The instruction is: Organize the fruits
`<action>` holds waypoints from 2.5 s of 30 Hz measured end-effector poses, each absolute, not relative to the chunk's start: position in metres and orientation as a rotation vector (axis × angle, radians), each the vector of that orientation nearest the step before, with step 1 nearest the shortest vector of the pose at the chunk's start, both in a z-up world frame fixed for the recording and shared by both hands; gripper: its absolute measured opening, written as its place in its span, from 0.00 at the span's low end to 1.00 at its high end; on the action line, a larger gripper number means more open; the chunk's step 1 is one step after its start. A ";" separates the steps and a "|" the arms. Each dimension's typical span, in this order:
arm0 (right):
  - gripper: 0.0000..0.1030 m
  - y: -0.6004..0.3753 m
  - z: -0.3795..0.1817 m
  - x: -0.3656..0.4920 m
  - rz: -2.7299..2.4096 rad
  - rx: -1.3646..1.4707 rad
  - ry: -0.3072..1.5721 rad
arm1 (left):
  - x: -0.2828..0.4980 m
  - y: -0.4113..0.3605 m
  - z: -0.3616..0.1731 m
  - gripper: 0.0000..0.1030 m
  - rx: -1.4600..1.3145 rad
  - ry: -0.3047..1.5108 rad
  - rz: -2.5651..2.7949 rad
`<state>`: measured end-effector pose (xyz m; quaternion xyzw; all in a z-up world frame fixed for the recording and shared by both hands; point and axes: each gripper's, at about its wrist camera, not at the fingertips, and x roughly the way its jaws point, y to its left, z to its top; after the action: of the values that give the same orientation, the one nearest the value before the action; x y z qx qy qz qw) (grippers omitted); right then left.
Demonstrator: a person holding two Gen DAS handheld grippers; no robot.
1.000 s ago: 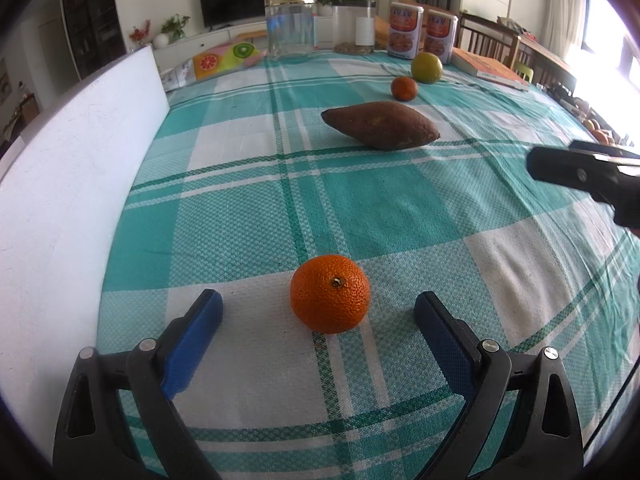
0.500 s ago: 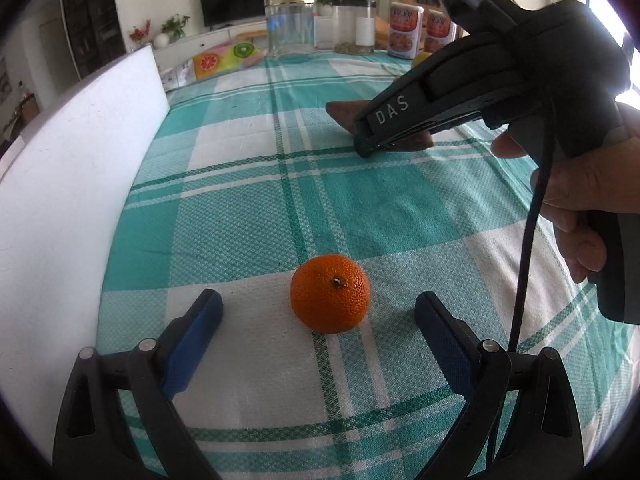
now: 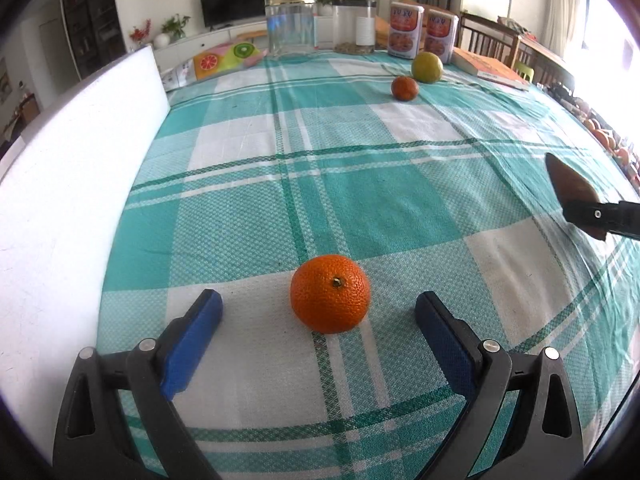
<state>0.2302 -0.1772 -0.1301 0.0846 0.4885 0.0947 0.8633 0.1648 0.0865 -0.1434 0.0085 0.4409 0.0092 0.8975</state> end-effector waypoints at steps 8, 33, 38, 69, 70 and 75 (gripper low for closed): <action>1.00 -0.163 -0.142 0.219 0.173 0.081 0.954 | 0.164 0.086 -0.144 0.96 0.019 0.914 0.025; 1.00 -0.147 -0.150 0.242 0.159 -0.086 0.947 | 0.164 0.087 -0.144 0.97 0.019 0.914 0.025; 1.00 -0.147 -0.150 0.242 0.160 -0.086 0.947 | 0.164 0.087 -0.144 0.97 0.018 0.914 0.025; 1.00 -0.147 -0.150 0.242 0.159 -0.086 0.947 | 0.164 0.087 -0.144 0.97 0.019 0.914 0.025; 1.00 -0.147 -0.150 0.242 0.159 -0.086 0.947 | 0.164 0.087 -0.144 0.97 0.018 0.914 0.025; 1.00 -0.147 -0.150 0.242 0.159 -0.086 0.947 | 0.164 0.087 -0.144 0.97 0.018 0.914 0.025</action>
<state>0.2417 -0.1473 -0.1504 -0.0413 0.4553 0.0766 0.8861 0.1640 0.0869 -0.1436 0.0089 0.4414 0.0122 0.8972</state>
